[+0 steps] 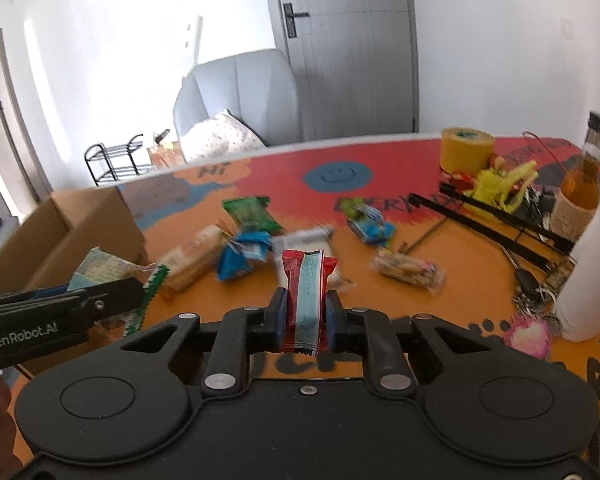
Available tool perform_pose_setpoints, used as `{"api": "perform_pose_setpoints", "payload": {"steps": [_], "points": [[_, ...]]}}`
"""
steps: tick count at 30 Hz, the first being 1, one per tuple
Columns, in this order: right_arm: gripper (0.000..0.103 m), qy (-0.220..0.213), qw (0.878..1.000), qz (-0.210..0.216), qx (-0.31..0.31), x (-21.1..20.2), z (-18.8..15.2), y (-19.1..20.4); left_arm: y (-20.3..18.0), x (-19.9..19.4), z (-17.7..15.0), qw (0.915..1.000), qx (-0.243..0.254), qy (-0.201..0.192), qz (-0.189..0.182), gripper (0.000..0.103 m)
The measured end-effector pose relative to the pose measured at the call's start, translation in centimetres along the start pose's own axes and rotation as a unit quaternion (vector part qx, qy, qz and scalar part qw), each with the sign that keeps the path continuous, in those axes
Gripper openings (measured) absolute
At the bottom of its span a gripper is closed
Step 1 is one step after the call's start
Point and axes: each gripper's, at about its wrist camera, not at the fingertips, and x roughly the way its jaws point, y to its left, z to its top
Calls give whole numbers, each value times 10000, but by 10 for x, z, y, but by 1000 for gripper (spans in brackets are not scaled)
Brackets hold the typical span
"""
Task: Organize snacks
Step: 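Carry both snacks over the cardboard box and open both grippers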
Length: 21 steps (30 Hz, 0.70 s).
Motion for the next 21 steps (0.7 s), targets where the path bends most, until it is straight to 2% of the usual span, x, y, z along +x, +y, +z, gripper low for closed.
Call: {"api": "perform_pose_setpoints", "payload": {"steps": [7, 21], "points": [[18, -211, 9996, 183, -80, -11, 13, 20, 6, -19, 17, 9997, 168, -151, 15, 52], [18, -533, 9967, 538, -291, -26, 36, 59, 34, -48, 36, 9992, 116, -346, 150, 52]]}}
